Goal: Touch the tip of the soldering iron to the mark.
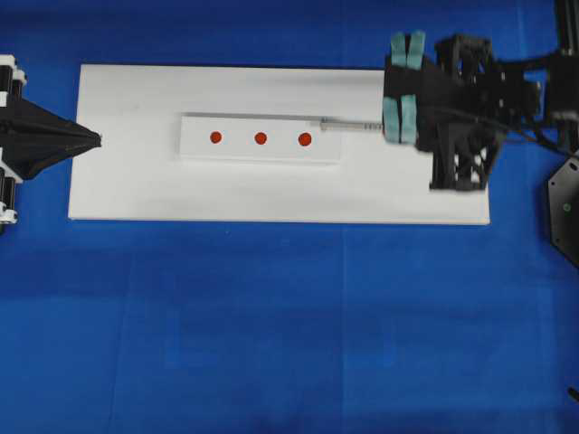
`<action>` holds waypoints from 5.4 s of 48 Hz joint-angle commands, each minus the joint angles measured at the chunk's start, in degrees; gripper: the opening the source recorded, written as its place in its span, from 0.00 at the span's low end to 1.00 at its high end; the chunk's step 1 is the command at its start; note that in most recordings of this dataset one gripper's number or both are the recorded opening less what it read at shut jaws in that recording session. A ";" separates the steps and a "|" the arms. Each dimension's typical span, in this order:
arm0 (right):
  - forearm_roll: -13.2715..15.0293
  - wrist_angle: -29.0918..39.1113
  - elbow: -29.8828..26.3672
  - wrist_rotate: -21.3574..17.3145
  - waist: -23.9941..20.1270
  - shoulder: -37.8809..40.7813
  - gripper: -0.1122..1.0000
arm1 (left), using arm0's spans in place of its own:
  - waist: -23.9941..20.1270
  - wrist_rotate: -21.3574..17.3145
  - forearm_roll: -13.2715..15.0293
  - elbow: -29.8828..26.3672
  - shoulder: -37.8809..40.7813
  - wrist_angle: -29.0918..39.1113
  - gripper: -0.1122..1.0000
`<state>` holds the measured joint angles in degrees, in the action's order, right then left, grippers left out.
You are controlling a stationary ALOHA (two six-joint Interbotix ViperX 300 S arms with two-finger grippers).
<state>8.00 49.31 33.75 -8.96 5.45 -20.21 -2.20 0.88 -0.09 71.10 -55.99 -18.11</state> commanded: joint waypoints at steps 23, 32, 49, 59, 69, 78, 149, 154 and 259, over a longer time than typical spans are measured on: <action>9.84 -1.67 -1.41 -31.55 -27.77 1.32 0.16 | 0.09 0.53 -0.09 -0.62 0.18 -0.97 0.12; 12.83 -0.44 -3.08 -37.97 -32.43 4.04 0.16 | 0.26 1.05 -0.09 -0.53 0.26 -1.05 0.12; 15.03 -2.99 -8.53 -37.71 -29.53 11.34 0.16 | 0.35 1.05 -0.09 -0.62 0.18 -1.05 0.12; 15.38 -4.66 -16.00 -35.33 -26.10 18.81 0.16 | 0.35 1.05 -0.09 -0.62 0.18 -1.05 0.12; 15.38 -6.50 -23.99 -32.78 -25.14 25.14 0.16 | 0.35 1.05 -0.09 -0.62 0.18 -1.05 0.12; 15.12 -6.42 -27.33 -32.78 -24.70 28.04 0.16 | 0.35 1.05 -0.09 -0.62 0.18 -1.05 0.12; 11.60 -31.11 -18.98 -33.75 -22.94 41.22 0.16 | 0.35 1.76 -0.09 -0.53 0.18 -0.53 0.12; 11.60 -31.11 -18.98 -33.75 -22.94 41.31 0.16 | 0.26 1.76 -0.09 -0.53 0.18 -0.53 0.12; 11.34 -16.96 -12.66 -18.02 -3.52 15.21 0.89 | 0.35 1.85 -0.09 -0.62 -0.97 0.26 0.12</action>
<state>19.07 32.96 20.57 -26.89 1.58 -0.62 -1.93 2.64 -0.09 71.10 -57.13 -17.58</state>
